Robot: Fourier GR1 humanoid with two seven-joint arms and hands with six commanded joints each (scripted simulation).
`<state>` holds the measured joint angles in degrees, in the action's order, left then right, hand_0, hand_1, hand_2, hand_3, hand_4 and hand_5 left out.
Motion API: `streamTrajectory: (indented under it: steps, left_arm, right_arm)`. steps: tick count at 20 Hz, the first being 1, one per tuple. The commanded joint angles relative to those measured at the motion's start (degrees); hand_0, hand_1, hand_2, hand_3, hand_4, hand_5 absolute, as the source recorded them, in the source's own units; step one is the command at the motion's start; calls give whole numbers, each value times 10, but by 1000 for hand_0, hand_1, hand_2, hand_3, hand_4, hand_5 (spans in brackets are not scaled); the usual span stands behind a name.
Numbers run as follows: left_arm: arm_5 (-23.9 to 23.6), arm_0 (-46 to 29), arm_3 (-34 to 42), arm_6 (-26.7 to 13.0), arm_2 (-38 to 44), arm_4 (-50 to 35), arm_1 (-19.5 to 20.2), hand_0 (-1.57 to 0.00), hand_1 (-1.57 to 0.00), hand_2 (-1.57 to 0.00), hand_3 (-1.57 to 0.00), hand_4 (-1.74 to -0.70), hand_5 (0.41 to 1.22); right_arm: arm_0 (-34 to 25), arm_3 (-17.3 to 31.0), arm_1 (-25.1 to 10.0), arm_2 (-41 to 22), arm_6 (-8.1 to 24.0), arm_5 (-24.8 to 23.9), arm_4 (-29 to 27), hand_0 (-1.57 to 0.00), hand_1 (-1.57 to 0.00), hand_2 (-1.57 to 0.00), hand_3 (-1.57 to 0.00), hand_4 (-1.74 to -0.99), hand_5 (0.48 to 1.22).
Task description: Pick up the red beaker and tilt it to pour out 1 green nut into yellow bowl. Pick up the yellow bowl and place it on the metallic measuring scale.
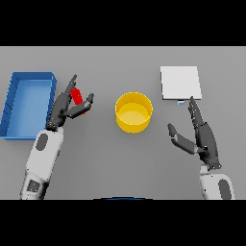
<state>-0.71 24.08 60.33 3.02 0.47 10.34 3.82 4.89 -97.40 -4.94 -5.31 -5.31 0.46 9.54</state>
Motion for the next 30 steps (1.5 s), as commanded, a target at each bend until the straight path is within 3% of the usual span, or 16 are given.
streamTrajectory:
  steps: [1,5,7,8,10,11,13,15,16,18,23,30]
  left_arm:
    - [0,8,-13,15,7,-4,0,1,1,1,1,-1228,687]
    - [4,26,-69,73,37,-34,-14,1,1,-6,1,-1303,719]
    - [-6,39,-88,85,43,-38,-28,-81,-94,-157,-133,-1364,761]
    - [-12,46,-95,92,47,-37,-30,-207,-230,-287,-254,-1401,787]
    - [-42,54,-108,94,52,-28,-33,-551,-588,-662,-728,-1471,943]
    - [-60,61,-114,88,45,-11,-37,-755,-783,-844,-884,-1519,999]
    - [-69,71,-127,101,34,9,-35,-1049,-1067,-1106,-1058,-1589,1079]
    - [-63,66,-124,114,33,4,-33,-1237,-1248,-1273,-1154,-1636,1130]
    - [-62,67,-122,100,32,3,-33,-1304,-1313,-1333,-1237,-1597,1148]
    - [-62,62,-117,100,30,7,-31,-1400,-1406,-1419,-1357,-1542,1174]
    - [-14,58,-71,109,51,-58,-33,-1515,-1517,-1521,-1501,-1676,1144]
    - [-1,75,-11,54,19,-38,-7,-1556,-1557,-1558,-1553,-1724,1132]
  right_arm:
    - [-1,-4,-2,4,3,0,-5,1,1,1,1,-1242,642]
    - [-3,2,-3,5,4,3,-7,1,1,1,1,-1246,646]
    - [0,1,-3,6,0,2,-7,1,1,1,1,-1242,645]
    - [-4,-1,-1,6,3,0,-8,1,1,1,1,-1240,645]
    - [-1,-5,-2,5,5,-1,-6,1,1,1,1,-1237,648]
    - [3,0,-1,5,-2,2,-8,1,1,1,1,-1239,648]
    - [4,-6,-2,6,1,-1,-6,1,1,1,1,-1239,648]
    - [1,-6,1,3,3,-5,-1,1,1,1,1,-1242,650]
    - [7,-1,4,3,-1,2,-10,1,1,1,1,-1250,647]
    - [7,-2,0,7,-2,6,-17,1,1,1,1,-1255,644]
    - [-2,6,-2,8,-5,-4,-4,1,1,1,1,-1238,643]
    - [9,-4,0,-6,-28,-8,18,1,1,1,1,-1219,656]
